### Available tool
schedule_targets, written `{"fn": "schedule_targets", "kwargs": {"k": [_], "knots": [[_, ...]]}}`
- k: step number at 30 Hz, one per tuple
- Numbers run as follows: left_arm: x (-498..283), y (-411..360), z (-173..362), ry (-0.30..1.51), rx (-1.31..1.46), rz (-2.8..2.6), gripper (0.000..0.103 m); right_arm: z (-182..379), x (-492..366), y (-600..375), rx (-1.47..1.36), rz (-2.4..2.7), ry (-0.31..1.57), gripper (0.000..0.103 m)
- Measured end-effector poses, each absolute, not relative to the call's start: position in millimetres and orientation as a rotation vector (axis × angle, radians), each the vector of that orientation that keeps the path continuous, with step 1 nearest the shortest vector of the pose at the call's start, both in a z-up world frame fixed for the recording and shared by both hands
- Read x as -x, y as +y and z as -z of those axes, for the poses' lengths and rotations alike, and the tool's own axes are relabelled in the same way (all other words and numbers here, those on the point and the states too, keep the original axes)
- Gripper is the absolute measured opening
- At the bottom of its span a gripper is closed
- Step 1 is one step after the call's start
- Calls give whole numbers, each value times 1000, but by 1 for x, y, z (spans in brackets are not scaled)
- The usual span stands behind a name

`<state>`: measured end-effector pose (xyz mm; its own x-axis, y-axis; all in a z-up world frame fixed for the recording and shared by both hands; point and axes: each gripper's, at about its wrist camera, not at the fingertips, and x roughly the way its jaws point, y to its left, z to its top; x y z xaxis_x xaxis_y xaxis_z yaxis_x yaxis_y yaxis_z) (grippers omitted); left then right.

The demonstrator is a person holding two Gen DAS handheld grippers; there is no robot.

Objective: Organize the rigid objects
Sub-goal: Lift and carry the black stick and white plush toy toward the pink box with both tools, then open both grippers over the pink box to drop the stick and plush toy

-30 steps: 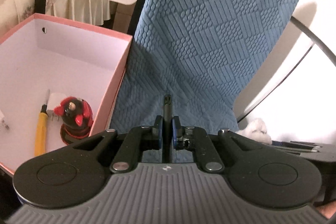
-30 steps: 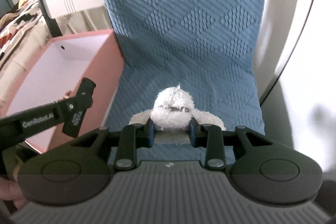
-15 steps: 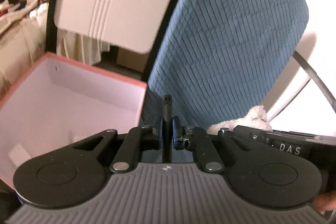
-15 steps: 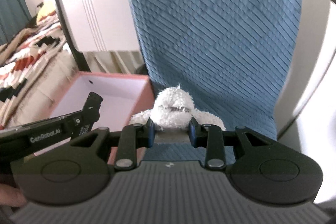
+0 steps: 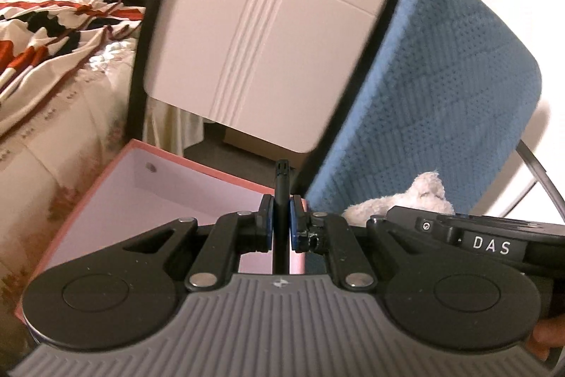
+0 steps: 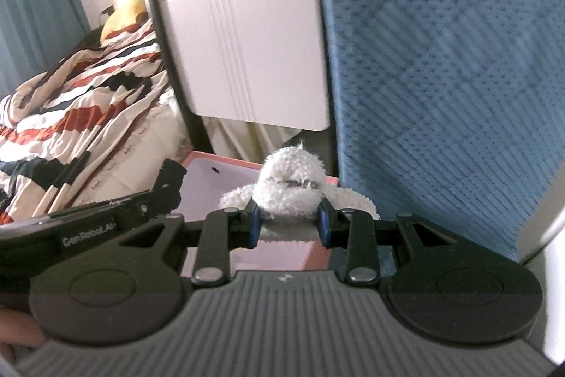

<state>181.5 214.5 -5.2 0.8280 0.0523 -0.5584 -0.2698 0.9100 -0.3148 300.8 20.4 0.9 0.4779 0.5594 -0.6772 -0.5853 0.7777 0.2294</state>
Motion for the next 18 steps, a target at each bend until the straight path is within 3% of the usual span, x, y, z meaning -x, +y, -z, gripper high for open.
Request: {"fn": "schedule_targets", "kwargs": {"k": [6, 18], "knots": [[-176, 255, 27, 614, 426, -210, 11, 24, -299, 61, 65, -722, 866, 34], [-172, 305, 122, 789, 500, -242, 11, 96, -298, 106, 143, -705, 1025, 35]]}}
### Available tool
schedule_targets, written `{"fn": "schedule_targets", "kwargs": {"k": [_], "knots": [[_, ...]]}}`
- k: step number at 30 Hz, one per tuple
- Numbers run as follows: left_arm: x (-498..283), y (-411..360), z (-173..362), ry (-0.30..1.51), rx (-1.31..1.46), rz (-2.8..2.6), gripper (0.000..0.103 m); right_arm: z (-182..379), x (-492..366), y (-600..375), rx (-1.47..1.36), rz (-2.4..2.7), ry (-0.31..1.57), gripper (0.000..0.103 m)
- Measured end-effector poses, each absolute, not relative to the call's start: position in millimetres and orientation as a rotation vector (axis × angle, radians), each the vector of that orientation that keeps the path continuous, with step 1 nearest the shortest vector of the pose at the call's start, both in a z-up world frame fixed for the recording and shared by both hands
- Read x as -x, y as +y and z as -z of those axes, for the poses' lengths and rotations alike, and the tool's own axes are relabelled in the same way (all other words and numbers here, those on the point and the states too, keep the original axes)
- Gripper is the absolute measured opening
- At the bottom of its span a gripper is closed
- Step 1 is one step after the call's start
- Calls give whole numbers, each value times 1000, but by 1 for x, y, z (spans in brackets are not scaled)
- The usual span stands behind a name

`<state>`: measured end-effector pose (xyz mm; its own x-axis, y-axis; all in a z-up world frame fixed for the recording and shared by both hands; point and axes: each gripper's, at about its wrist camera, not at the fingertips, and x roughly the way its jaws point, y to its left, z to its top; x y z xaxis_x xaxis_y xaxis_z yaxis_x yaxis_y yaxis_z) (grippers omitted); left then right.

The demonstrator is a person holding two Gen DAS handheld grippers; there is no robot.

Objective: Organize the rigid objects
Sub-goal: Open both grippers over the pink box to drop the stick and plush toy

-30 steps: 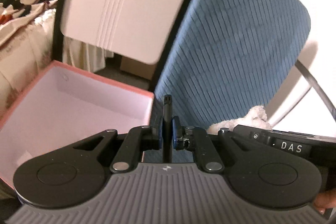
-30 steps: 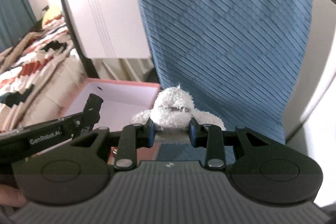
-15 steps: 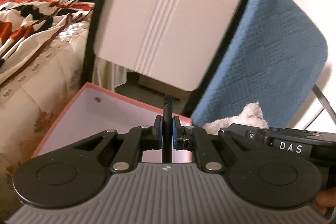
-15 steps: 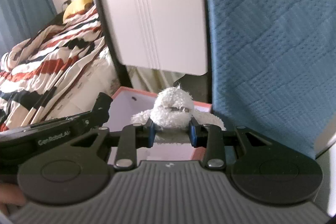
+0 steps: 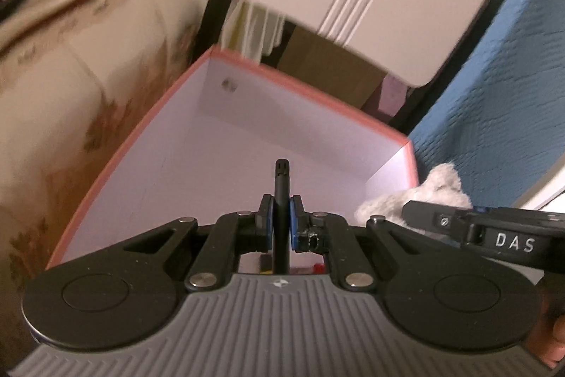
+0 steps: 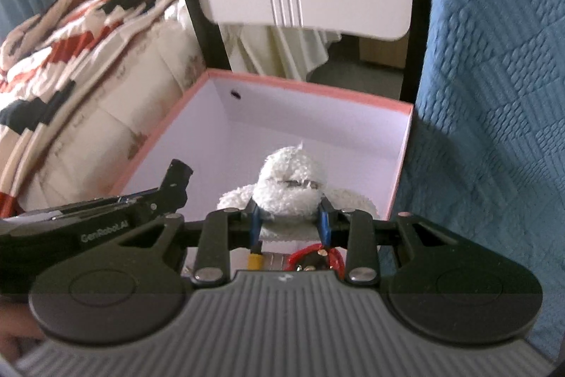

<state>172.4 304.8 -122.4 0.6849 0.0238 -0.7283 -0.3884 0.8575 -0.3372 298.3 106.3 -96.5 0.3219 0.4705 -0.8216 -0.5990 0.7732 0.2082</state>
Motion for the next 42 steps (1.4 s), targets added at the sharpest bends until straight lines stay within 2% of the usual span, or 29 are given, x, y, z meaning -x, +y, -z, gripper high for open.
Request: {"fn": "schedule_targets", "kwargs": {"k": [9, 14, 16, 17, 23, 25, 29, 34, 36, 37, 39, 42], "knots": [[-177, 310, 156, 855, 503, -220, 11, 135, -304, 116, 136, -657, 1106, 36], [-178, 310, 157, 870, 512, -232, 15, 135, -302, 117, 138, -662, 1120, 41], [-176, 310, 151, 861, 514, -236, 25, 131, -301, 116, 135, -676, 1116, 51], [-175, 309, 147, 854, 509, -237, 26, 127, -300, 115, 130, -675, 1108, 52], [-165, 305, 118, 812, 487, -246, 36, 96, -296, 103, 99, -693, 1058, 52], [-160, 301, 105, 791, 477, -252, 47, 83, -293, 97, 106, -699, 1031, 52], [-151, 290, 76, 760, 445, -243, 49, 54, -287, 84, 89, -717, 981, 52], [-131, 273, 33, 698, 396, -247, 73, 22, -271, 65, 82, -747, 913, 52], [-123, 266, 20, 683, 376, -248, 78, 12, -264, 56, 75, -755, 895, 52], [-119, 262, 14, 680, 369, -252, 84, 7, -260, 51, 73, -761, 889, 52], [-110, 255, 5, 670, 363, -264, 91, 1, -252, 43, 74, -771, 877, 52], [-98, 246, -4, 664, 369, -270, 94, -5, -241, 30, 81, -775, 864, 52]]}}
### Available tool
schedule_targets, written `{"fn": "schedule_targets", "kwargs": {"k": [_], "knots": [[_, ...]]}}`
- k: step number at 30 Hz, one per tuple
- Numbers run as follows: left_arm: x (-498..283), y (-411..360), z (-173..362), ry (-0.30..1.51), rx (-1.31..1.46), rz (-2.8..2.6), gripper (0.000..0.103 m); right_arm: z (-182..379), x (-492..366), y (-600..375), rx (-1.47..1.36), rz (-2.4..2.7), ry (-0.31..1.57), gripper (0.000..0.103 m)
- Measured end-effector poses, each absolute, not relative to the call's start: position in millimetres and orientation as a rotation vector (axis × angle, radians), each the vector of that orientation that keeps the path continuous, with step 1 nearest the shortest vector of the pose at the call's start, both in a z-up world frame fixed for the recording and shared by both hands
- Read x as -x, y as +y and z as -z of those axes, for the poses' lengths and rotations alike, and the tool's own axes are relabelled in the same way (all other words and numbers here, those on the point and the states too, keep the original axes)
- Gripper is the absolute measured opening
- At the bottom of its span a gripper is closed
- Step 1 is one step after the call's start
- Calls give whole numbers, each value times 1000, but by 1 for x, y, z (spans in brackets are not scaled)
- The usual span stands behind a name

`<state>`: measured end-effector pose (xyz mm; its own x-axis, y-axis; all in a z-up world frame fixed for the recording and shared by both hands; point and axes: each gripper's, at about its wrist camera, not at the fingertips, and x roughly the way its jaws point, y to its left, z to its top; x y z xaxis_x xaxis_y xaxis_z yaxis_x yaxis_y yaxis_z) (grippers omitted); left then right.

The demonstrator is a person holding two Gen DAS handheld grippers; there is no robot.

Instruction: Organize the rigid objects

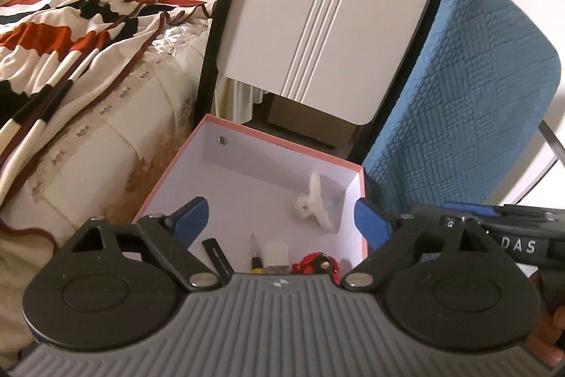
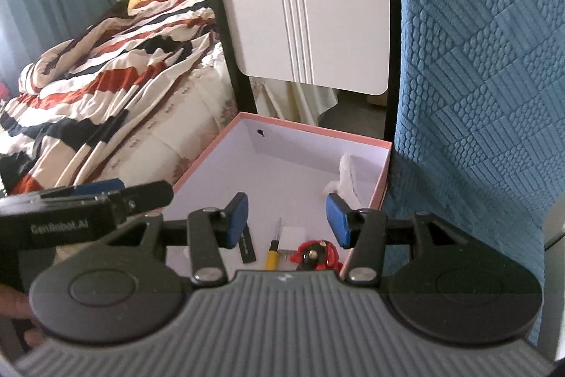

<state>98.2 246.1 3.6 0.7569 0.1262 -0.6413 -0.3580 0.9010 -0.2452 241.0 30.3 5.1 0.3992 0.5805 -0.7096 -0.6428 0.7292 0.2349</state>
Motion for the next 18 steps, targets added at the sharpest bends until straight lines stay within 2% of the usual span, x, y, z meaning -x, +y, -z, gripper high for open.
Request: {"fn": "schedule_targets", "kwargs": {"k": [3, 13, 14, 16, 17, 18], "knots": [[-86, 236, -10, 661, 361, -287, 97, -7, -233, 18, 79, -776, 864, 52], [-58, 208, -8, 683, 346, -315, 98, -2, -206, -17, 105, -740, 878, 53], [-55, 207, -6, 689, 349, -316, 98, -1, -204, -19, 104, -741, 883, 56], [-50, 204, -1, 700, 359, -325, 98, 2, -199, -22, 106, -749, 885, 79], [-48, 204, 1, 703, 368, -329, 98, 4, -196, -23, 108, -748, 881, 85], [-45, 203, 4, 705, 375, -329, 98, 5, -194, -23, 115, -747, 878, 85]]}}
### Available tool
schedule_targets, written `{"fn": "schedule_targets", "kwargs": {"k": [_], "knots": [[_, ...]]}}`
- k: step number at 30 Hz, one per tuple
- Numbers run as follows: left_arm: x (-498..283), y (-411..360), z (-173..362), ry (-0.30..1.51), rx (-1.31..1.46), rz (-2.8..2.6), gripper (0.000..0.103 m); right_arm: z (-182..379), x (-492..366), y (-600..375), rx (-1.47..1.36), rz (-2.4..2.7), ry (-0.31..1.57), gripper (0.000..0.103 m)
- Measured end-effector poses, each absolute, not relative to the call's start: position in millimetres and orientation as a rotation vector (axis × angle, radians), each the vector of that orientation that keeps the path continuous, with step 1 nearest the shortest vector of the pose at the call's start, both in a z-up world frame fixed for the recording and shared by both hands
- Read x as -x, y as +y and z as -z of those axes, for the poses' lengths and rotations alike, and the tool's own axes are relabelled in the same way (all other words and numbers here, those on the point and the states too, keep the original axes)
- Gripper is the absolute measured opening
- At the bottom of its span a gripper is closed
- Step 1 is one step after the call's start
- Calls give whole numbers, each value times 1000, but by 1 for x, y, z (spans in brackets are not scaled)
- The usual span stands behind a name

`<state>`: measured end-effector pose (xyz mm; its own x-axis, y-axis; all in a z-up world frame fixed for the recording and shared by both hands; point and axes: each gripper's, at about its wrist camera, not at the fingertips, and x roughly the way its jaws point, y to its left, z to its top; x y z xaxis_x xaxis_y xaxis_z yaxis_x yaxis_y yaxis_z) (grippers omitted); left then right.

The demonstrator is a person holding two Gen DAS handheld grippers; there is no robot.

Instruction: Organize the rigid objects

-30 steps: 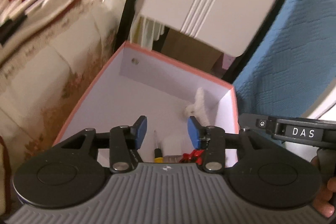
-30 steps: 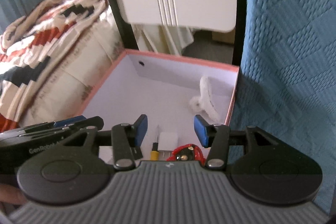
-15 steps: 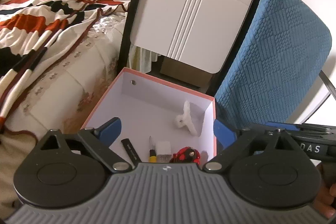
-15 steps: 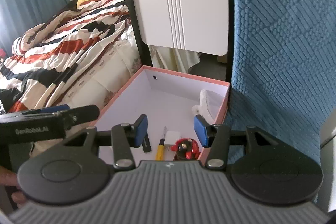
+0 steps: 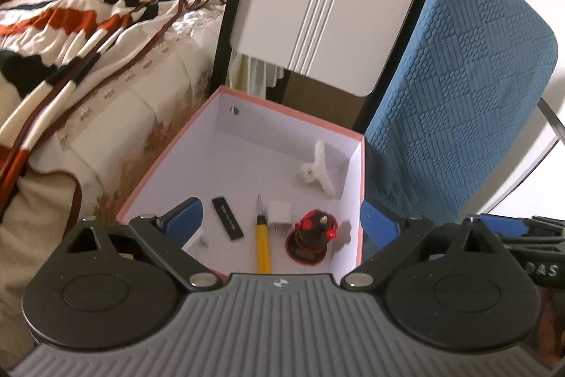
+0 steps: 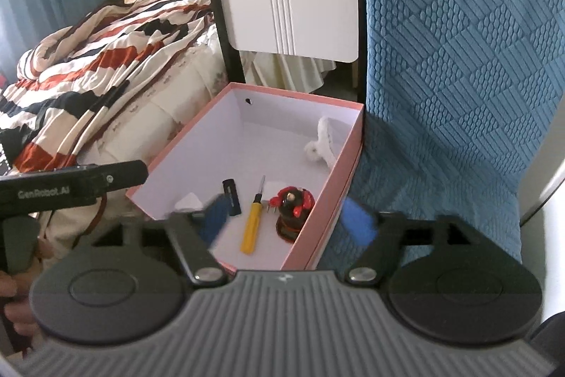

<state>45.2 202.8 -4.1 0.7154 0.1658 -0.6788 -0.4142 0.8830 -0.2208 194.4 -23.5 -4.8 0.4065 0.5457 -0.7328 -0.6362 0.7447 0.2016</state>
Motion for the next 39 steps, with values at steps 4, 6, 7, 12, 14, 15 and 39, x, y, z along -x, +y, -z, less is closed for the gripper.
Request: {"fn": "schedule_targets", "kwargs": {"k": [4, 6, 7, 12, 14, 15, 39], "knots": [[-37, 199, 14, 721, 379, -350, 98, 10, -191, -28, 135, -722, 895, 85], [-33, 200, 20, 734, 399, -358, 98, 13, -191, -32, 123, -719, 907, 85], [-32, 199, 22, 739, 405, -357, 98, 14, -191, -34, 120, -719, 910, 85], [-26, 196, 33, 771, 412, -374, 98, 19, -187, -39, 129, -714, 922, 85], [-25, 194, 36, 780, 409, -370, 98, 21, -187, -41, 114, -727, 937, 85], [-24, 193, 36, 784, 411, -373, 98, 22, -187, -40, 113, -724, 943, 85], [-17, 194, 38, 774, 449, -395, 98, 31, -179, -37, 140, -727, 988, 85]]}}
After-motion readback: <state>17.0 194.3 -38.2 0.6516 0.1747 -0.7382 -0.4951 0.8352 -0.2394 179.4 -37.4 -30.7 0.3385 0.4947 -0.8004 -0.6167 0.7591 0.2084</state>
